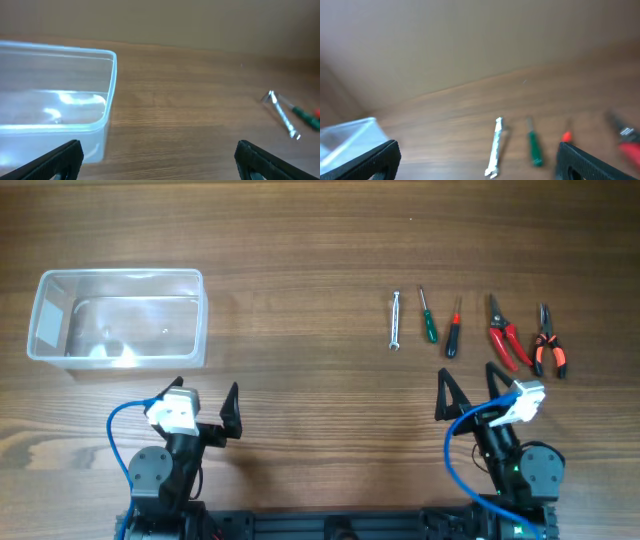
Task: Pack container
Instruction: 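Raise both arms from rest toward the container and tools, then push the clear container rightward toward the tools with the left gripper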
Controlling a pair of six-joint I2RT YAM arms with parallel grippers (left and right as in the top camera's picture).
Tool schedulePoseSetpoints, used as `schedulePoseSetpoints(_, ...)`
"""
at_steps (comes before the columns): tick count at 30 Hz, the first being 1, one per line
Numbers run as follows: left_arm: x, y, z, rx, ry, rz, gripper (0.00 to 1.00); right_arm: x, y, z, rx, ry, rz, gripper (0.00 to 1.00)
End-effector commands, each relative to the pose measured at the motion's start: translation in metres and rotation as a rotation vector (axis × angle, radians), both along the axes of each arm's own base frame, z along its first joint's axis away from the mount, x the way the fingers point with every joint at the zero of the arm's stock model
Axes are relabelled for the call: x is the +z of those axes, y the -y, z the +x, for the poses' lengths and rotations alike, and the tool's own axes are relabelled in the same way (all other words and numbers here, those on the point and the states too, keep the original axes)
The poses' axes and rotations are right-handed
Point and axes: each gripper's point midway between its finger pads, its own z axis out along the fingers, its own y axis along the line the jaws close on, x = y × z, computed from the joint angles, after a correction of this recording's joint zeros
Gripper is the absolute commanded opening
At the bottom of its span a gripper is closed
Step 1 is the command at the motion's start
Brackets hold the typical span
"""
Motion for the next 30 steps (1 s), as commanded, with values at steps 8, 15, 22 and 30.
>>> schedulePoseSetpoints(8, 0.097, -0.022, 0.017, 0.179, -0.001, -0.200, 1.00, 0.051, -0.014, 0.035, 0.077, -0.334, 0.161, 1.00)
schedulePoseSetpoints(15, 0.109, -0.028, 0.076, 0.215, -0.328, -0.080, 1.00, 0.068, -0.010, 0.106, 0.152, -0.563, -0.059, 1.00)
schedulePoseSetpoints(22, 0.115, -0.043, 0.156, 0.238, -0.601, -0.009, 1.00, 0.041, 0.004, 0.146, 0.185, -0.824, 0.006, 1.00)
schedulePoseSetpoints(30, 0.034, -0.038, 0.158, 0.132, -0.874, 0.114, 0.97, -0.001, 0.086, 0.122, -0.150, -1.034, -0.119, 1.00)
